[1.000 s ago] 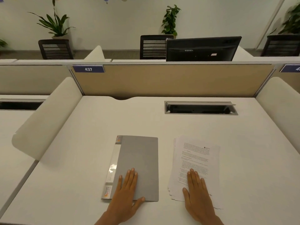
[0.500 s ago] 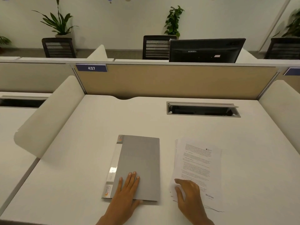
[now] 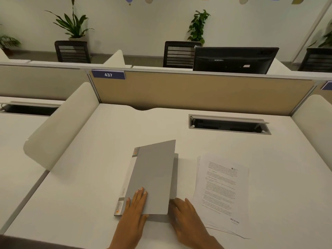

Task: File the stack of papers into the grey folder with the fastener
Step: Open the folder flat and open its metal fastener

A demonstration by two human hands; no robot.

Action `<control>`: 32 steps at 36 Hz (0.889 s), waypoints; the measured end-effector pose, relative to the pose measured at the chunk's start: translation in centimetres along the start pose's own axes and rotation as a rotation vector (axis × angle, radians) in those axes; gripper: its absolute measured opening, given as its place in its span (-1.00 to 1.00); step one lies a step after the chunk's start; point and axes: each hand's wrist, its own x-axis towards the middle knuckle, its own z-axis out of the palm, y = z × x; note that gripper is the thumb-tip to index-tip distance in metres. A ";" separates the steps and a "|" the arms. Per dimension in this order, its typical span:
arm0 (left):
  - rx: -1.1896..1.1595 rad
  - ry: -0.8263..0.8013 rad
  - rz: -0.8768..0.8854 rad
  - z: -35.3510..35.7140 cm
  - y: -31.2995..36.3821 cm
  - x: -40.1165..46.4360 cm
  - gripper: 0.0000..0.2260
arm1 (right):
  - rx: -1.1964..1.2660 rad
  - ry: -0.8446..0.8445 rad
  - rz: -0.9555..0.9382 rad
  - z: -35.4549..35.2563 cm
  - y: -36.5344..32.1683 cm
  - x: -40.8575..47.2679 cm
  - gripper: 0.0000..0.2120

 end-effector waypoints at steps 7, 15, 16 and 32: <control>-0.222 0.197 -0.098 -2.0 1.2 -1.3 -0.44 | -0.093 -0.028 0.014 0.7 -0.4 0.4 -0.50; -0.535 0.448 -0.192 -4.8 0.5 -1.9 -0.47 | -0.156 -0.077 0.060 0.6 -1.0 0.8 -0.51; -0.557 0.479 -0.229 -5.0 0.3 -2.0 -0.51 | -0.165 -0.078 0.062 0.6 -1.1 0.8 -0.51; -0.770 0.859 -0.586 -8.4 -4.1 -2.2 -0.59 | -0.135 -0.107 0.145 0.5 -2.0 1.7 -0.56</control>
